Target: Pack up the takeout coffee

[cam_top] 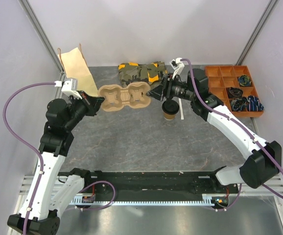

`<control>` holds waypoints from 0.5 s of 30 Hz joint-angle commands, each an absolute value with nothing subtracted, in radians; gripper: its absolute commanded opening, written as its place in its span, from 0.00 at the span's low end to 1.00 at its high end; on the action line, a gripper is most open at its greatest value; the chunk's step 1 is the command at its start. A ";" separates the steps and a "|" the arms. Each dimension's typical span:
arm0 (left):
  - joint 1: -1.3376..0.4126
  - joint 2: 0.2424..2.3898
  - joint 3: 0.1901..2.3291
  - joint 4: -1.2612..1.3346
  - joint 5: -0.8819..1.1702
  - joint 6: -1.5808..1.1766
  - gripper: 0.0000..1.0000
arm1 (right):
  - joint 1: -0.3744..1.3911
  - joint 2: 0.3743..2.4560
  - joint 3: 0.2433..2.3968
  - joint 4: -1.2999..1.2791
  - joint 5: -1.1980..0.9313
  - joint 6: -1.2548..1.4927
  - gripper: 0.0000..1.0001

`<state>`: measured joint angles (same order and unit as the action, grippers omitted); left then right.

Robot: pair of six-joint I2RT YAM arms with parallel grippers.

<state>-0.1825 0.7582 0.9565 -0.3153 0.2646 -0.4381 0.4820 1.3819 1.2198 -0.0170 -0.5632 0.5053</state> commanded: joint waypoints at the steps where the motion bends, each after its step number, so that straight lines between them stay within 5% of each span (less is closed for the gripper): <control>1: -0.181 0.750 0.943 -0.245 0.278 -0.500 0.02 | 0.497 1.354 1.218 0.029 -0.560 0.520 0.54; 15: -0.181 0.758 0.943 -0.212 0.307 -0.505 0.02 | 0.514 1.379 1.227 0.009 -0.589 0.529 0.27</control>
